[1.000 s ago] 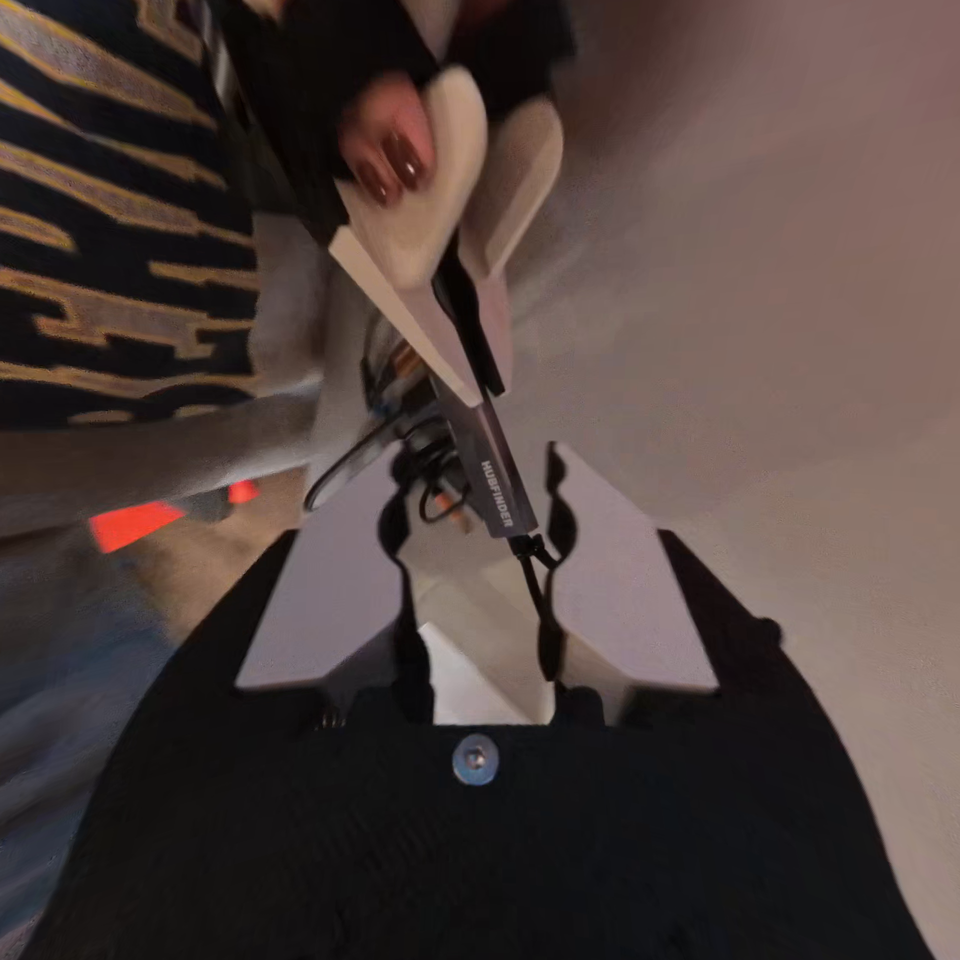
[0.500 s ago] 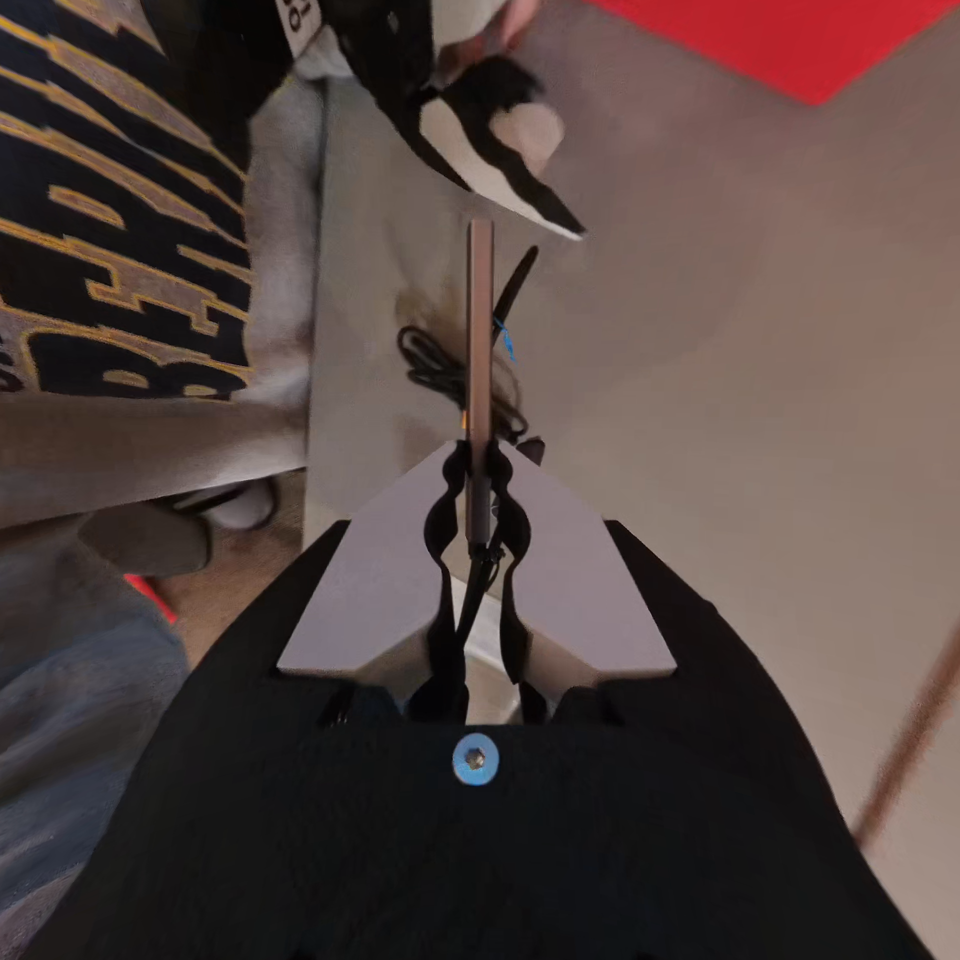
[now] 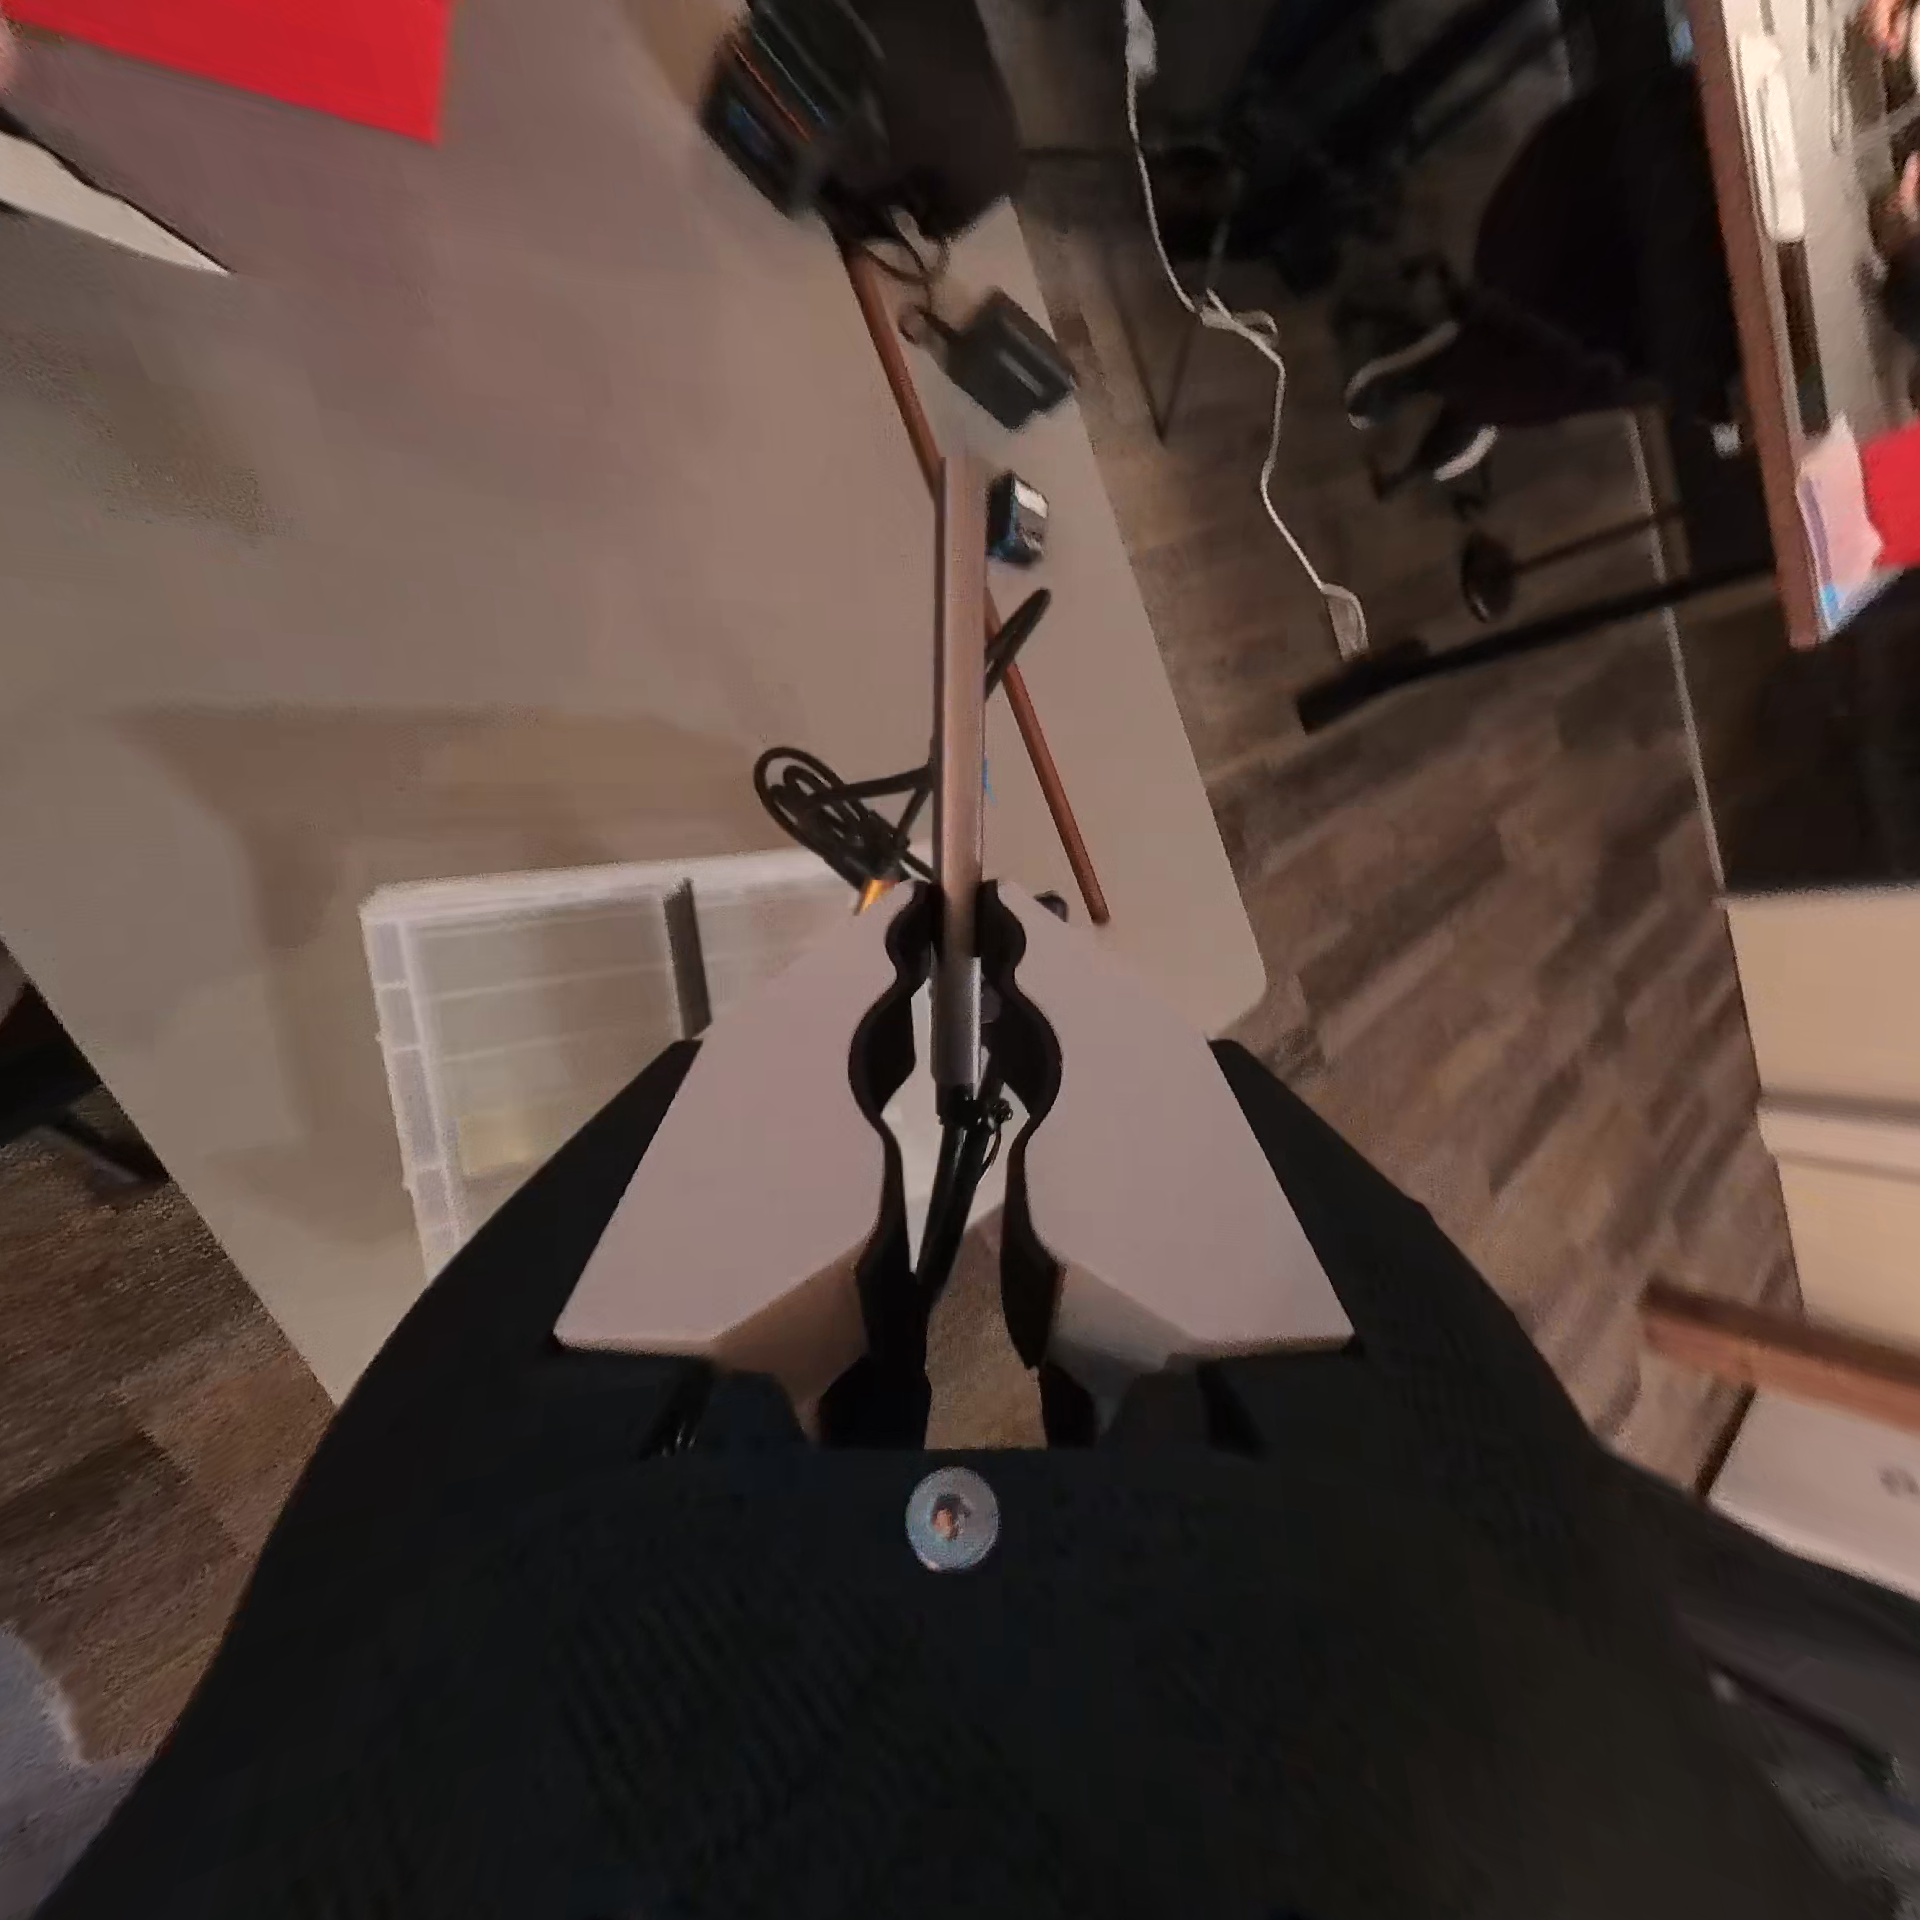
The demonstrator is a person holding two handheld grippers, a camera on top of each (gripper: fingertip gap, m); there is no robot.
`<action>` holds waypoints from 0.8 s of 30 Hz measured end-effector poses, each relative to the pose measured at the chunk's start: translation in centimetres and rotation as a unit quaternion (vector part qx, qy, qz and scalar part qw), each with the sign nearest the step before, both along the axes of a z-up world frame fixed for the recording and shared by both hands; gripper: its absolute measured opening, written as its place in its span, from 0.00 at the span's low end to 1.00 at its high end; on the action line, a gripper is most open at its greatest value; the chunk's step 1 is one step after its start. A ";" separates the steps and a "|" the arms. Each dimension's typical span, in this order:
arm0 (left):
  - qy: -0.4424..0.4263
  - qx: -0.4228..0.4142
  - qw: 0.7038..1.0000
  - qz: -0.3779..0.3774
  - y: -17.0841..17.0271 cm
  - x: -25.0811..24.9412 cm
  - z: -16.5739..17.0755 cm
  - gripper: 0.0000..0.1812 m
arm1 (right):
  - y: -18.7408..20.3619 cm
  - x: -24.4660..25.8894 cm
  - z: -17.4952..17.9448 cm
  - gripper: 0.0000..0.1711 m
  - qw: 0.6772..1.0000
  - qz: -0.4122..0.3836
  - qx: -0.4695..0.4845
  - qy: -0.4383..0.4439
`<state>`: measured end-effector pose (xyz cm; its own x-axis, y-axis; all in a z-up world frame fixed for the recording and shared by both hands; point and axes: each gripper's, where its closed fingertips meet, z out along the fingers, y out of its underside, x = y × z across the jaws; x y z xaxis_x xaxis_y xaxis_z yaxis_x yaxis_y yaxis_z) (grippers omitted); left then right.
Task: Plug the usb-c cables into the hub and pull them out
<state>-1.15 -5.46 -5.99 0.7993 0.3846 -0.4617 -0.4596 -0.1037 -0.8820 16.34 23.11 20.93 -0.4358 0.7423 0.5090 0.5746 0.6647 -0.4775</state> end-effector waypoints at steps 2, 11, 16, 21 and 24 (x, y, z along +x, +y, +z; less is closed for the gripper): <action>-0.002 -0.001 1.000 -0.004 0.1 0.1 -0.2 0.52 | 2.6 0.5 -1.2 0.04 0.999 -0.029 -0.001 -0.015; 0.017 -0.018 0.999 -0.022 0.8 0.8 -1.1 0.52 | 10.4 2.9 -12.3 0.04 0.985 -0.111 -0.032 -0.125; -0.001 -0.021 0.999 -0.025 0.9 0.6 -1.5 0.51 | 11.3 1.2 -19.1 0.04 0.980 -0.100 -0.029 -0.169; -0.016 -0.019 1.000 -0.007 0.7 -0.1 -1.6 0.46 | 10.2 -0.9 -26.4 0.04 0.969 -0.095 -0.080 -0.212; -0.026 -0.022 0.999 -0.017 0.9 0.1 -1.8 0.48 | 10.5 -2.2 -28.9 0.04 0.967 -0.112 -0.100 -0.206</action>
<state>-1.04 -4.54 -7.80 0.8348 0.3379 -0.4347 -0.4168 -0.1279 -0.8999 14.15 33.63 -7.96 -0.3881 0.9070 0.1636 0.8623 0.4200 -0.2829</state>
